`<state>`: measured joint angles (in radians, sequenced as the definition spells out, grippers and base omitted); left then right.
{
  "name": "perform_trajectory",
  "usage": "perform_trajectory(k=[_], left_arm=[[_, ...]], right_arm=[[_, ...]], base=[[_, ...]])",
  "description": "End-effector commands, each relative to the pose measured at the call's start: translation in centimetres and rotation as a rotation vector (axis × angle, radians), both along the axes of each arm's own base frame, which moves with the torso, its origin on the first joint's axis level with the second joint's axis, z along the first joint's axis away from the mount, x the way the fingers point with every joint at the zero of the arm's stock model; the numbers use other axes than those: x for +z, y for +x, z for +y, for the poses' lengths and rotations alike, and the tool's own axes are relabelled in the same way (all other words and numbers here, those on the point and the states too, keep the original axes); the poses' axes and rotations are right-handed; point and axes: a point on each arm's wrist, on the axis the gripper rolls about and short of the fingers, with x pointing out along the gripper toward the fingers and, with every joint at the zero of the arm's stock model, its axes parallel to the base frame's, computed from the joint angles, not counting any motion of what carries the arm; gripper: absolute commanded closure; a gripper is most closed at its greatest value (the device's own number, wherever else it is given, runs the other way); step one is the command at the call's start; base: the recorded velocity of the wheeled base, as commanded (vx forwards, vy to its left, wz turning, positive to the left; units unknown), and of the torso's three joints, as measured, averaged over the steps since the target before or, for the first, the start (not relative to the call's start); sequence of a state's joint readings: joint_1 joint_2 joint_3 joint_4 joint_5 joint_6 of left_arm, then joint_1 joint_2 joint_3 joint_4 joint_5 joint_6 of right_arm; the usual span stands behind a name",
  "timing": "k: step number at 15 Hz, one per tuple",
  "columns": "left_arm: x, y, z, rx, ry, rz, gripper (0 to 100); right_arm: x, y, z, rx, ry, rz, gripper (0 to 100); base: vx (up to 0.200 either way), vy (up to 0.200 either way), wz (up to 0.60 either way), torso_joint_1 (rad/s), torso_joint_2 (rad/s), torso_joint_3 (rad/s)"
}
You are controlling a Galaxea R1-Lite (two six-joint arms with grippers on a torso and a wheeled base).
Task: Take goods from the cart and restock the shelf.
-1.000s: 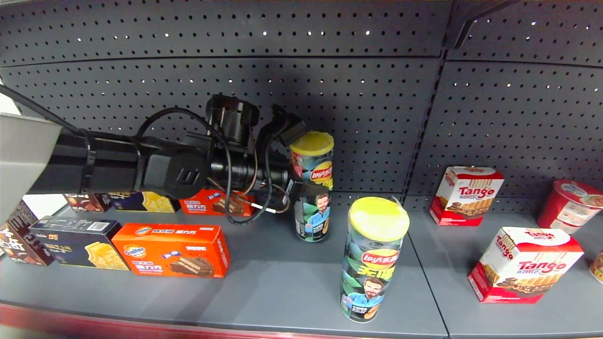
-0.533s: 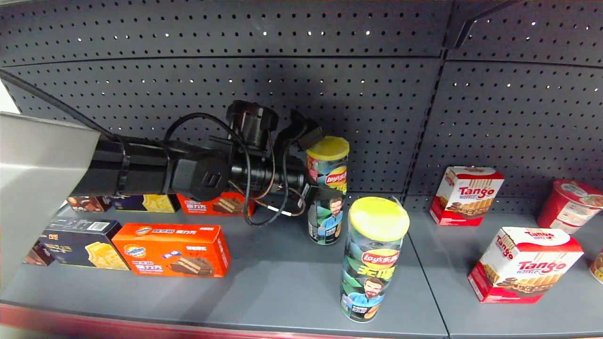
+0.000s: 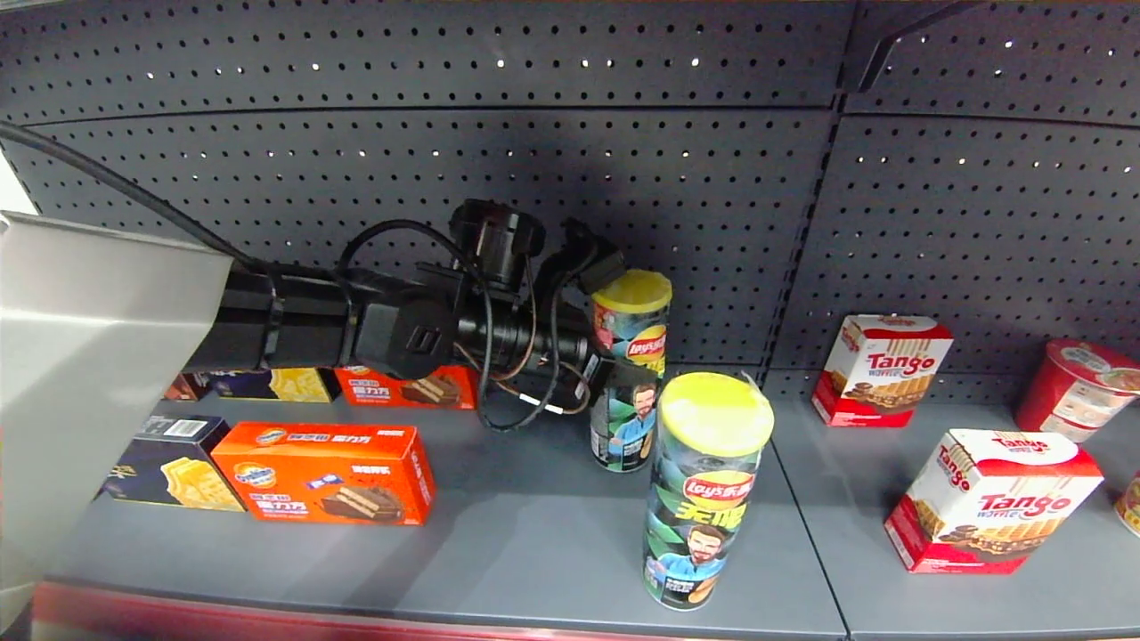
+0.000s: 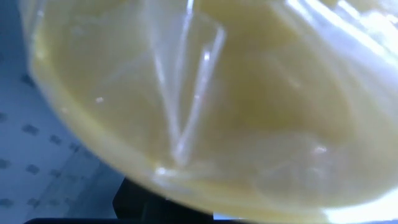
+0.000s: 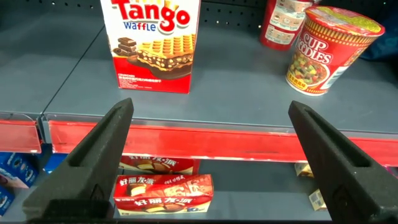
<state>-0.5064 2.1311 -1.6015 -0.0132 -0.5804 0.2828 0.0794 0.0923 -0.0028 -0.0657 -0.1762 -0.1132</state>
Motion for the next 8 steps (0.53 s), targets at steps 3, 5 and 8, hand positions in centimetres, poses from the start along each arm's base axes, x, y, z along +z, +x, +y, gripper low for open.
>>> perform_trajectory(k=[3, 5, 8], left_arm=[[0.3, 0.2, -0.2, 0.0, -0.006, -0.014, 100], [0.4, 0.6, -0.4, 0.001, -0.011, -0.021, 100], [0.2, 0.8, -1.2, -0.014, -0.013, -0.026, 100]], right_arm=[[0.0, 0.0, 0.0, 0.002, -0.001, 0.004, 0], [0.0, 0.0, 0.0, 0.0, 0.0, 0.001, 0], [0.0, 0.0, 0.0, 0.0, -0.001, 0.002, 0]], base=[[0.0, 0.0, 0.0, 0.0, 0.0, 0.0], [0.0, 0.0, 0.0, 0.0, 0.0, 0.0], [0.0, 0.0, 0.0, 0.0, 0.0, 0.0]])
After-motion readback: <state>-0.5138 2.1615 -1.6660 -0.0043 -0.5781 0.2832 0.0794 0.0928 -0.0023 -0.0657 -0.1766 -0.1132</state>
